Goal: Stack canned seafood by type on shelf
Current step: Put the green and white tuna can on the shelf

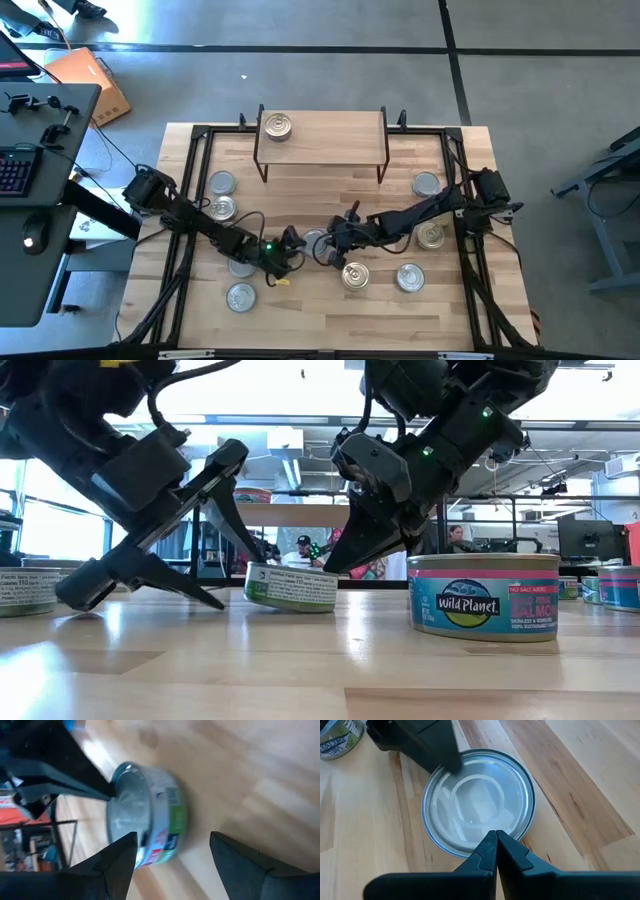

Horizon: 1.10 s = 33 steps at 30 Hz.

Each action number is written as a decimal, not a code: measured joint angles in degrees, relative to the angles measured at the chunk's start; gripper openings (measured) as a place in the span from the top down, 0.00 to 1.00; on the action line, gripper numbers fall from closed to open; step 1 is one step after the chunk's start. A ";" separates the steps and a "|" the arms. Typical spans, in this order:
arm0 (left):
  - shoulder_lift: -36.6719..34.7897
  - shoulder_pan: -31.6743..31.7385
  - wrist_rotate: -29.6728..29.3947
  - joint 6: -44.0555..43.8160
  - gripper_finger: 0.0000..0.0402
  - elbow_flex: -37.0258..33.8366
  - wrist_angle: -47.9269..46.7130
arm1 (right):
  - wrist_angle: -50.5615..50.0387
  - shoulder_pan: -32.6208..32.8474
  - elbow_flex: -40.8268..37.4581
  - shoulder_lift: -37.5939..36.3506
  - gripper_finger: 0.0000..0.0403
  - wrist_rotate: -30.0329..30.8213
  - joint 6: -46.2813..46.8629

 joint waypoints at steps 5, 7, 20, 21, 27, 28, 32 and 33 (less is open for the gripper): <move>0.00 0.81 -0.73 2.74 0.39 0.02 2.75 | 0.34 -0.02 -0.02 0.02 1.00 -0.12 0.00; 0.08 1.18 -0.63 2.80 0.39 0.02 3.33 | 0.34 -0.02 -0.02 0.02 1.00 -0.13 -0.01; 2.03 -0.51 -3.23 4.46 0.39 0.15 4.76 | -0.79 0.02 0.04 -0.07 1.00 -0.33 0.63; 1.98 -0.63 -3.33 4.43 0.39 0.15 4.76 | -0.72 0.02 0.04 -0.07 1.00 -0.34 0.63; 1.86 -0.92 -3.30 3.94 0.39 0.11 4.65 | -1.10 0.37 0.04 -0.07 1.00 0.18 1.25; 1.86 -0.92 -3.29 3.94 0.39 0.11 4.65 | -1.16 0.52 0.04 -0.07 1.00 0.71 1.27; 1.77 -0.76 -3.29 4.06 0.39 0.11 3.98 | -1.34 0.84 0.04 -0.07 1.00 1.12 1.63; 1.77 -0.77 -3.28 4.35 0.39 0.11 3.98 | -1.34 0.88 0.04 -0.07 1.00 1.35 1.68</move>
